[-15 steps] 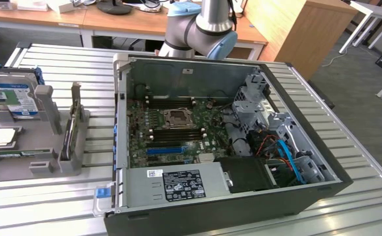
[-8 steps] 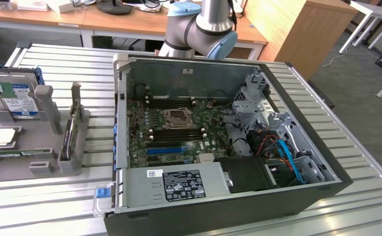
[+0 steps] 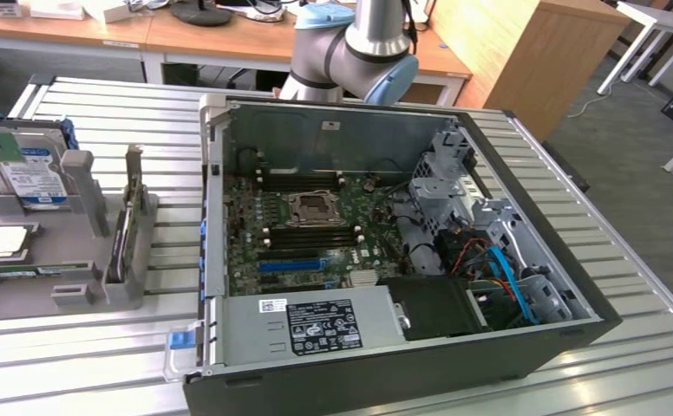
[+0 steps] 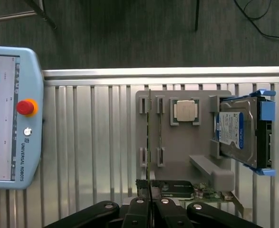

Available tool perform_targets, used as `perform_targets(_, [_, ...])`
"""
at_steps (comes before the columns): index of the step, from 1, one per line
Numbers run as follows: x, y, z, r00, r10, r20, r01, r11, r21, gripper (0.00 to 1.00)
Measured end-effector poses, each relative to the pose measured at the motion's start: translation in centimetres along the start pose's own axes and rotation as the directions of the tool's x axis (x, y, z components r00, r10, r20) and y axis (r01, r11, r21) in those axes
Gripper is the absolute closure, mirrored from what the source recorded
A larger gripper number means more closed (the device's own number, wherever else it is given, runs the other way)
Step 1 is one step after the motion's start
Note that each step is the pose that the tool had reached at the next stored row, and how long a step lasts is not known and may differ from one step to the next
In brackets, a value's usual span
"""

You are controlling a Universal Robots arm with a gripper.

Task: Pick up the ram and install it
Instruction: 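Pick up the ram and move it above insertion slot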

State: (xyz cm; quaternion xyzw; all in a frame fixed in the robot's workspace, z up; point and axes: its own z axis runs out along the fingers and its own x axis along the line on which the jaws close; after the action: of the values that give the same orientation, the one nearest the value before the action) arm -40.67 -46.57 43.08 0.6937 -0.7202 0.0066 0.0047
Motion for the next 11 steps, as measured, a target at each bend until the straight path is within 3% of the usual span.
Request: perform_targets(11, [-0.01, -0.24, -0.31, 1.0, 0.001, -0.0001, -0.001, 1.0, 0.0004, 0.88])
